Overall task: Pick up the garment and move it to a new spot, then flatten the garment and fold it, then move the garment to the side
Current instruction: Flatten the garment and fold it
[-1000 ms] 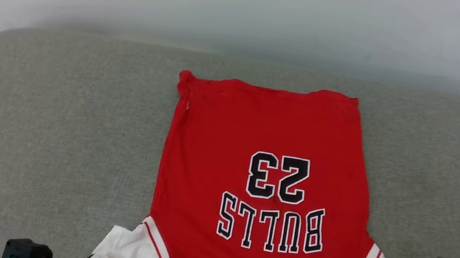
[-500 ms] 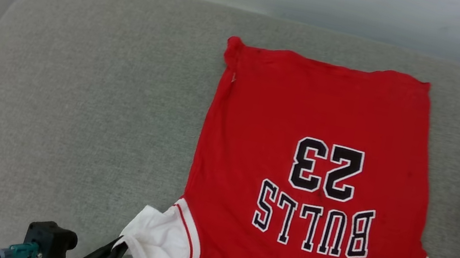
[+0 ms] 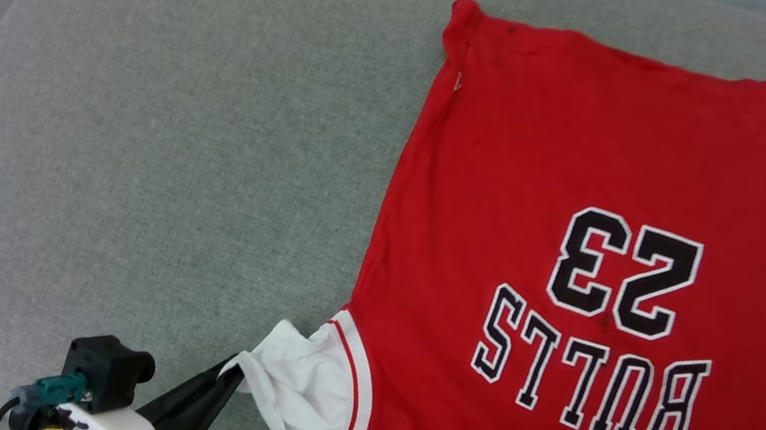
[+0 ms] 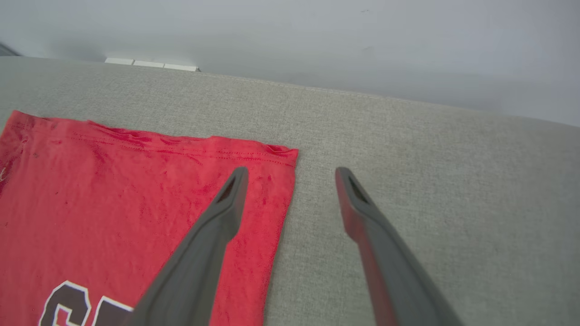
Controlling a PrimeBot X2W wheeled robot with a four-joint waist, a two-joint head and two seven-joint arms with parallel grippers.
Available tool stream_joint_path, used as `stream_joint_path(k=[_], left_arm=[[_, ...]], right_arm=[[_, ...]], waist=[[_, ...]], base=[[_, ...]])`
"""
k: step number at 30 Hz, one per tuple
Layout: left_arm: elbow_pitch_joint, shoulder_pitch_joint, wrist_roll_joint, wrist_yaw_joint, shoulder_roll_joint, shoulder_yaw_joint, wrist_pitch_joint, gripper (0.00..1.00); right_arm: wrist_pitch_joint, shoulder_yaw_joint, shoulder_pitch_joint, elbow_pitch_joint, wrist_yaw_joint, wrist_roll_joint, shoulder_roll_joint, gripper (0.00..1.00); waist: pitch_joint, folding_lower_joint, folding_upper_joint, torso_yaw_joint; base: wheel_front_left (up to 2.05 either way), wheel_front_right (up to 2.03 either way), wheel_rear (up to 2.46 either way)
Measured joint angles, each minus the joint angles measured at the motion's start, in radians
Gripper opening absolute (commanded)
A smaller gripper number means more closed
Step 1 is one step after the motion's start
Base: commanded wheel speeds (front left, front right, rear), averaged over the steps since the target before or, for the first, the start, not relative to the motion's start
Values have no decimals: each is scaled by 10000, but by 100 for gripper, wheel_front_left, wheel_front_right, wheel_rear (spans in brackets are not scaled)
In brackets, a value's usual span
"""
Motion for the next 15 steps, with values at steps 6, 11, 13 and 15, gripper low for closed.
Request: stream_joint_path(k=[6,11,13,15], left_arm=[[10,-511,174,-188,-261,-148,-111,0],[0,-814,320,-284,-433,-313,-138,0],[0,-837,336,-297,-487,-362,-153,0],[0,-861,349,-343,-541,-405,-157,0]], right_arm=[[1106,-134,-1413,901,0,-318,-157,100],[2084,-468,-2134,1699,0,-798,-21,100],[2529,-514,-2200,1885,0,-1037,96,100],[2907,-512,-2396,1877,-2,-1279,132,100]], waist=[[894,0,0,443],[1511,0,0,851],[1669,0,0,1006],[1792,-1,0,1118]], base=[[0,0,0],[0,0,0],[0,0,0],[0,0,0]])
